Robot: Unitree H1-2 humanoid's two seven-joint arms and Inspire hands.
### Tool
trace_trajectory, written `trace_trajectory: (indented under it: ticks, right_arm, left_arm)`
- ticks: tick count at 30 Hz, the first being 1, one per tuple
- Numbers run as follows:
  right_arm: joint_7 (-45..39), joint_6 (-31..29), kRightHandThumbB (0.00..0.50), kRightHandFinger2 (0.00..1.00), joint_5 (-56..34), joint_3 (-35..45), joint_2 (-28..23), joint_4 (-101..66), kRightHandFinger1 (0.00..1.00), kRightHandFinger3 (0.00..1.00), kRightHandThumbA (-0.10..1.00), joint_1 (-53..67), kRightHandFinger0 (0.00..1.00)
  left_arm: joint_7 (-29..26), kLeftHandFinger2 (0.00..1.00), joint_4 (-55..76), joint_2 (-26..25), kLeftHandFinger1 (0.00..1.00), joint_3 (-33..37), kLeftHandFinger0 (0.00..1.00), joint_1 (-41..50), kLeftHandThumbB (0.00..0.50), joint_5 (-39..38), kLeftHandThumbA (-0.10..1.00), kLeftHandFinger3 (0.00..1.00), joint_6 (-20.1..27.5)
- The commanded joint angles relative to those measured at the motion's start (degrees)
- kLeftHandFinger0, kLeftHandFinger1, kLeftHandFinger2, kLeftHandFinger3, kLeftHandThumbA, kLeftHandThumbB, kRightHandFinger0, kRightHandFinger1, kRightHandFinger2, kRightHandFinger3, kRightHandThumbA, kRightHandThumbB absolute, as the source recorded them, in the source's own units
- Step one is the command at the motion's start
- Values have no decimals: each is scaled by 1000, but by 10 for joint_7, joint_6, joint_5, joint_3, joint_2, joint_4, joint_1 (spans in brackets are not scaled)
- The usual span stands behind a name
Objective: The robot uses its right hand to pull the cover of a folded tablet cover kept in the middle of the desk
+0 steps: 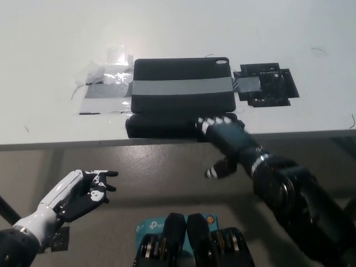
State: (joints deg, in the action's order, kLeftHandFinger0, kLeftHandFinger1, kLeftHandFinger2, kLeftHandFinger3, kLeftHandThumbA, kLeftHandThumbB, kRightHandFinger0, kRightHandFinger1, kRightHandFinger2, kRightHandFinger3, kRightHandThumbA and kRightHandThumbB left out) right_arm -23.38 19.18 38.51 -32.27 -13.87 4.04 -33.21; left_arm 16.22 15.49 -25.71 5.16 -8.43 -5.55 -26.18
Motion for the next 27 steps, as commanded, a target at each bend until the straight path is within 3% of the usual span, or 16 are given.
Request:
trace_trajectory:
  ticks: [1, 6, 7, 9, 11, 14, 15, 17, 18, 20, 21, 22, 23, 24, 25, 27]
  right_arm:
    - [-65, 43, 463, 1000, -27, 2, -8, -25, 1000, 1000, 1000, 26, 1000]
    - [-60, 43, 471, 937, -51, 31, 0, -34, 1000, 948, 1000, 46, 959]
    - [-63, 49, 476, 915, -54, 35, 1, -41, 1000, 924, 1000, 54, 877]
    - [-76, 68, 483, 943, -60, 39, 2, -65, 1000, 925, 1000, 68, 1000]
    - [-79, 63, 483, 934, -62, 39, 0, -71, 1000, 939, 1000, 75, 1000]
    - [-68, 47, 467, 803, -94, 58, 1, -75, 992, 905, 1000, 110, 1000]
    - [-66, 49, 437, 693, -110, 72, 5, -76, 796, 896, 1000, 121, 831]
    - [-70, 49, 414, 665, -125, 84, 6, -85, 754, 891, 1000, 131, 678]
    - [-71, 49, 410, 709, -126, 86, 7, -86, 833, 889, 1000, 132, 702]
    - [-69, 42, 385, 887, -142, 98, 8, -91, 924, 874, 1000, 139, 633]
    - [-77, 60, 352, 1000, -161, 115, 6, -124, 977, 871, 1000, 152, 685]
    - [-77, 55, 341, 1000, -171, 123, 5, -137, 960, 899, 1000, 158, 661]
    - [-77, 49, 322, 1000, -177, 128, 1, -149, 1000, 952, 1000, 162, 883]
    - [-80, 52, 318, 1000, -180, 133, -3, -161, 1000, 957, 1000, 166, 998]
    - [-78, 55, 341, 1000, -198, 153, -6, -192, 1000, 1000, 1000, 177, 1000]
    - [-77, 67, 318, 989, -223, 177, 0, -213, 1000, 995, 1000, 186, 1000]
  left_arm:
    - [8, 815, 5, -15, 682, -6, 587, -13, 172, 1, 1000, 939, -7]
    - [11, 815, 8, -17, 679, -8, 578, -17, 185, 1, 1000, 920, -7]
    - [11, 804, 10, -16, 668, -7, 561, -16, 190, 4, 1000, 914, -7]
    - [12, 803, 12, -17, 669, -6, 558, -16, 170, 5, 1000, 919, -7]
    - [10, 810, 13, -16, 677, -7, 567, -14, 162, 3, 1000, 929, -7]
    - [9, 829, 16, -18, 690, -4, 586, -13, 151, 5, 1000, 950, -7]
    - [9, 832, 14, -18, 690, -4, 587, -13, 151, 6, 1000, 952, -7]
    - [9, 836, 13, -19, 693, -3, 591, -13, 158, 7, 1000, 956, -7]
    - [9, 837, 13, -19, 694, -3, 593, -13, 158, 7, 1000, 958, -7]
    - [9, 838, 12, -18, 693, -3, 593, -13, 163, 6, 1000, 961, -7]
    - [10, 842, 13, -18, 693, -2, 594, -12, 162, 7, 1000, 965, -7]
    - [10, 843, 13, -18, 693, -1, 595, -11, 165, 7, 1000, 965, -7]
    - [10, 845, 13, -18, 696, -2, 598, -11, 159, 6, 1000, 966, -7]
    - [9, 847, 13, -17, 699, -2, 601, -10, 158, 4, 1000, 967, -7]
    - [8, 854, 15, -18, 708, 0, 612, -10, 146, 8, 1000, 971, -7]
    - [8, 857, 15, -18, 711, 0, 613, -10, 140, 7, 1000, 973, -7]
